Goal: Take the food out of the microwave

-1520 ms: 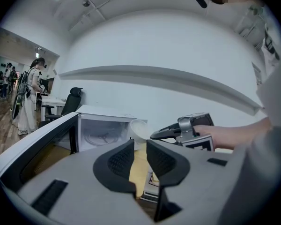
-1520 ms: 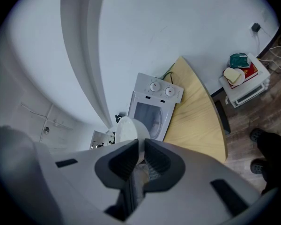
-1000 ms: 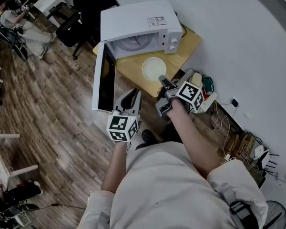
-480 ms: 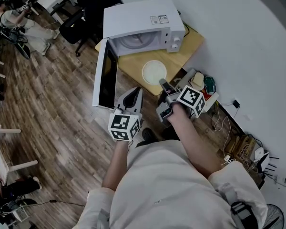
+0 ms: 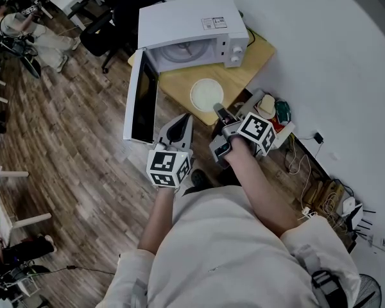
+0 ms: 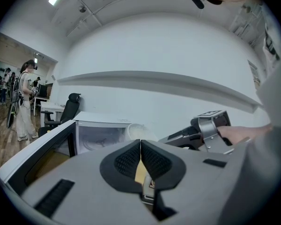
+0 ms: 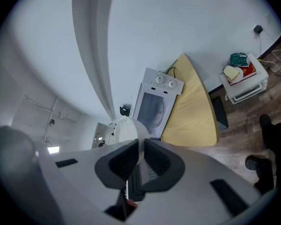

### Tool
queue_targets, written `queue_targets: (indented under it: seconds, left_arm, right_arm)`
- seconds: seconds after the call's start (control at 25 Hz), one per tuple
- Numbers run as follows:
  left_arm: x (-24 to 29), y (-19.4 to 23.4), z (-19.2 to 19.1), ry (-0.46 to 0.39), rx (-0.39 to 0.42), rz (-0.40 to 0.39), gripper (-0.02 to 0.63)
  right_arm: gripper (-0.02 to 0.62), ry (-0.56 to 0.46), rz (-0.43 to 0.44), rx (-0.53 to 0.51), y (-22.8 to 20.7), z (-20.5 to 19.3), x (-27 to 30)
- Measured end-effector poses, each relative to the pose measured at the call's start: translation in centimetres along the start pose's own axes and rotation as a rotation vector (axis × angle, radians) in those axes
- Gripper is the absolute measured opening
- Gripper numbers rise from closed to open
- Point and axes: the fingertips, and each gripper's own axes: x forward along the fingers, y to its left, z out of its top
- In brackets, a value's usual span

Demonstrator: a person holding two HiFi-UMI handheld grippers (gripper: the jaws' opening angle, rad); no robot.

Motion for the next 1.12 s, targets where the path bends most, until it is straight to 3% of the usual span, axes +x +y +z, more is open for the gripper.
queue_targets:
  seconds: [1.12]
  left_arm:
    - [0.5, 0.3, -0.1, 0.01, -0.006, 0.013, 0.009]
  right_arm:
    - [0.026, 0.03, -0.021, -0.02, -0.7, -0.4, 0.9]
